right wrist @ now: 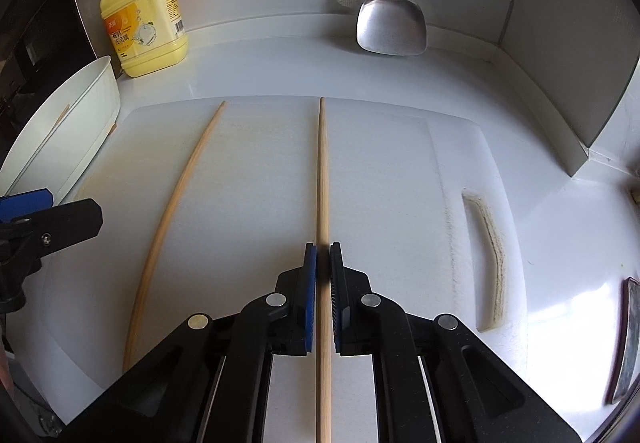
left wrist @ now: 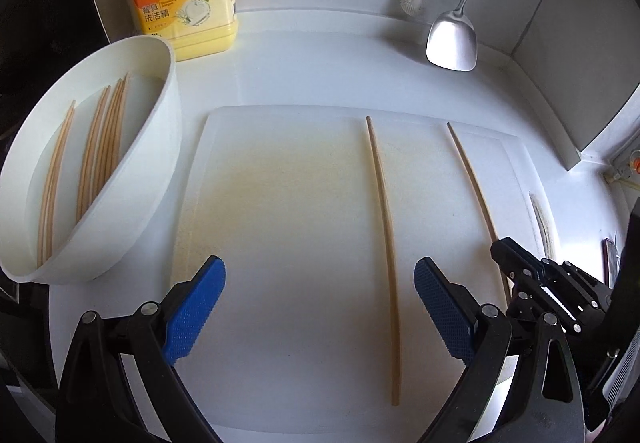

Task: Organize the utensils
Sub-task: 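Close the right tool on one chopstick while the left tool closes on the other, then lift both held chopsticks and carry them over the white basin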

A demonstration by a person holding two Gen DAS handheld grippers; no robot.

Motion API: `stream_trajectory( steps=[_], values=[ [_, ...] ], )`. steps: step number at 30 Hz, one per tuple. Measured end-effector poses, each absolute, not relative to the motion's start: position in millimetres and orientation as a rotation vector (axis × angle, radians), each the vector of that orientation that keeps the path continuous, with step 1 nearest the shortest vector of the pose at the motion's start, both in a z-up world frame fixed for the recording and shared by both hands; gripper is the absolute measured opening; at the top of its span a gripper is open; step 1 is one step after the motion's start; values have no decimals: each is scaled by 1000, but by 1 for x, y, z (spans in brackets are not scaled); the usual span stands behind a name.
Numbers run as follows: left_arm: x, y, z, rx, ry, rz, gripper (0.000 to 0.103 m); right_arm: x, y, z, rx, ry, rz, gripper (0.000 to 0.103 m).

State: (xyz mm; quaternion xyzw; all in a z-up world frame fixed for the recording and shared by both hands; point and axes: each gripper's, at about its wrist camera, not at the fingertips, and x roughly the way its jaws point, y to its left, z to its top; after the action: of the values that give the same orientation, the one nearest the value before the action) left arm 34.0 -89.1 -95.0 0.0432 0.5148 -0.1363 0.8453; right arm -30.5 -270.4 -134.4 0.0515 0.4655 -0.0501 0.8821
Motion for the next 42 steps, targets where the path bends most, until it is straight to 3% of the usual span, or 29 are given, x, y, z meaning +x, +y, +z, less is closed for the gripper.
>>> stream_trajectory(
  steps=[17,21,30,33,36,39,41,42],
  values=[
    [40,-117,-132,130,1082,-271,94,-42,-292,-134,152,963,-73,8],
    [38,-122,-135,160,1066,-259,94,-40,-291,-133,131,956,-69,28],
    [36,-124,-134,163,1034,-263,93,-35,-288,-137,90,946,-79,28],
    [33,-127,-132,172,1019,-281,84,-35,-286,-137,74,938,-84,28],
    [30,-133,-128,177,1018,-295,68,-34,-286,-137,70,935,-84,27],
    [28,-140,-126,182,1025,-305,52,-33,-284,-137,65,937,-79,20],
    [26,-144,-124,193,1020,-321,29,-32,-280,-136,51,937,-72,14],
    [24,-147,-123,198,1019,-330,23,-32,-278,-136,39,936,-70,10]
  ],
)
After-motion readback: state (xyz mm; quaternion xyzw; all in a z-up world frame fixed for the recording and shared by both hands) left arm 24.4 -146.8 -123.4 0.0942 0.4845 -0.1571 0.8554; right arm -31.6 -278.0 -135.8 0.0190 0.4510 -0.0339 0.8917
